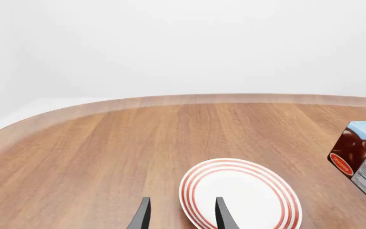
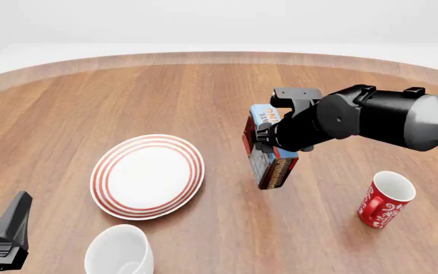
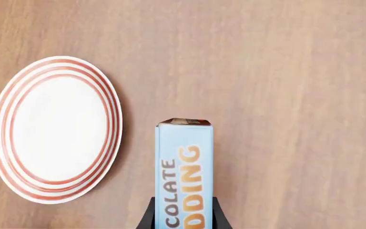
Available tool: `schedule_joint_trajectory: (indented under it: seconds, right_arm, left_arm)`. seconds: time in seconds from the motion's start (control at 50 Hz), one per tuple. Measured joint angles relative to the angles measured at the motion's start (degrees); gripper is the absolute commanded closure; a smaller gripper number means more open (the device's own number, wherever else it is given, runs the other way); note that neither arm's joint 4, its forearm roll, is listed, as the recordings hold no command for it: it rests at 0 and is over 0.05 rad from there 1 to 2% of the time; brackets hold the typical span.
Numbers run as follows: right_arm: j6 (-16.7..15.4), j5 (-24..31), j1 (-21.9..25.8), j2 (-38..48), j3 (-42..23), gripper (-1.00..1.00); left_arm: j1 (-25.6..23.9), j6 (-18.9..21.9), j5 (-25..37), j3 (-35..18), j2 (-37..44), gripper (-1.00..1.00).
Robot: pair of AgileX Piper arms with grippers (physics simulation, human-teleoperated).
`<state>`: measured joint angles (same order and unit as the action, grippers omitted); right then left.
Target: Pick up the white mug and put it on the plate, and put the chocolate pudding to the right of the plate.
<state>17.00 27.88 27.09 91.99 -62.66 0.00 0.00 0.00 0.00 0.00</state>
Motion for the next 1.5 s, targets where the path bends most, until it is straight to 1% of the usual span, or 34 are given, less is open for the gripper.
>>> schedule_joint_trajectory:
  seconds: [0.54, 0.96, 1.5]
  right_arm:
    - [1.3, -2.3, 1.6, 4.8, 0.1, 1.0]
    - [1.2, -3.2, 1.4, 6.0, 0.8, 1.0]
    - [1.8, -4.0, 1.6, 7.4, 1.4, 1.0]
  left_arm:
    - [0.0, 0.0, 0.0, 0.0, 0.0, -1.0]
    - [0.0, 0.0, 0.0, 0.0, 0.0, -1.0]
    - [0.0, 0.0, 0.0, 0.0, 0.0, -1.0]
